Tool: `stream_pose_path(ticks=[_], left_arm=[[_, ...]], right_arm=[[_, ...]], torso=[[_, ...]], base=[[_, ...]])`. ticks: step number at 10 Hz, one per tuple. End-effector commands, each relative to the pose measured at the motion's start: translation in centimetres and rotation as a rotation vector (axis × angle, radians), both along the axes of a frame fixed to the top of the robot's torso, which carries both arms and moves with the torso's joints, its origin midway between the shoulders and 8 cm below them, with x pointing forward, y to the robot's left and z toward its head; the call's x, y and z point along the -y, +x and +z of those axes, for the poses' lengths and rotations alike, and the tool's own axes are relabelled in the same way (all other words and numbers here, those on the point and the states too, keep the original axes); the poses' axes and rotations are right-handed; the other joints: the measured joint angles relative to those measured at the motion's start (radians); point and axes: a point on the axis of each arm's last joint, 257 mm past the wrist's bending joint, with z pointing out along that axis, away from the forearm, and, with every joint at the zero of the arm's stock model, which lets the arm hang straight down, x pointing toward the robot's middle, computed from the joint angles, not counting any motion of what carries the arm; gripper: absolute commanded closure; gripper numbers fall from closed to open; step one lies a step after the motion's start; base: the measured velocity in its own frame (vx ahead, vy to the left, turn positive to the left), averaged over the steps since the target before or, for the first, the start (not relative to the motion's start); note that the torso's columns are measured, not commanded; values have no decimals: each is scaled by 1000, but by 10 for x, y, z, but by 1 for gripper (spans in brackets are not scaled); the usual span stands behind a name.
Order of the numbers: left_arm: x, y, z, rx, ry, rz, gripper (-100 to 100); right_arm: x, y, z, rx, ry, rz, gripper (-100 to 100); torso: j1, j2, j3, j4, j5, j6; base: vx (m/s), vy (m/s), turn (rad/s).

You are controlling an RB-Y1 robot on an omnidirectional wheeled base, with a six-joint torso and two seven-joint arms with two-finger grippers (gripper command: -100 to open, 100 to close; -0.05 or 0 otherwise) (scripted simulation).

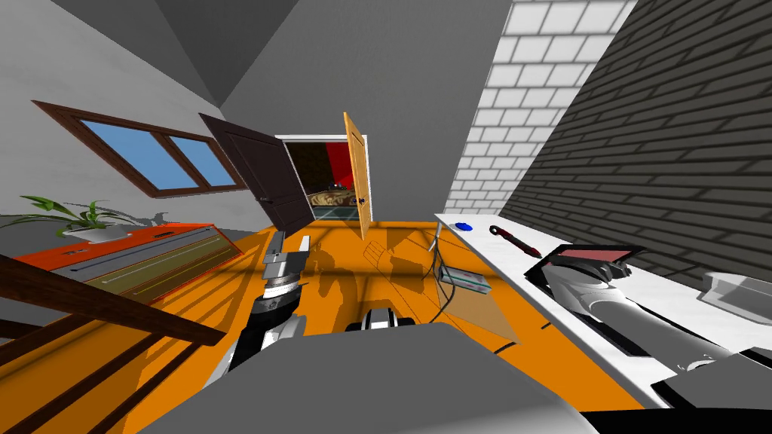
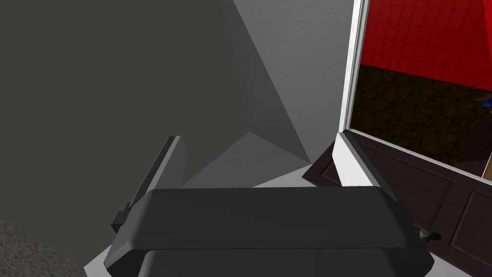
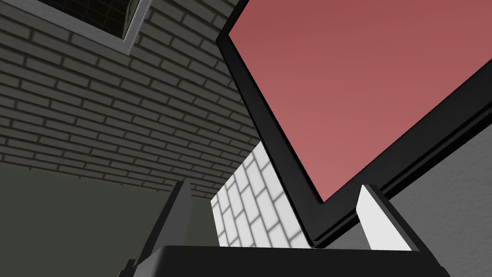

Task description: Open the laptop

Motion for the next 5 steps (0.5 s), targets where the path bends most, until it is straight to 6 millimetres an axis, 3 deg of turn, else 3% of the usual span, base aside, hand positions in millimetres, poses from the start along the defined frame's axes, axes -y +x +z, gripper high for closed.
stream_pose_path(ticks=[1,3,5], left_arm=[[0,0,0,0,0,0,0],[0,0,0,0,0,0,0],[0,0,0,0,0,0,0]], right_arm=[[-13,26,13,-41,-36,80,-100],[-27,50,23,-86,-73,159,-100],[-27,51,23,-85,-72,162,-100]], torso=[[-1,3,1,0,0,-1],[-5,12,7,3,-1,1],[-3,4,3,1,-1,0]], base=[[-157,-28,125],[-217,-106,111],[-108,-53,5]])
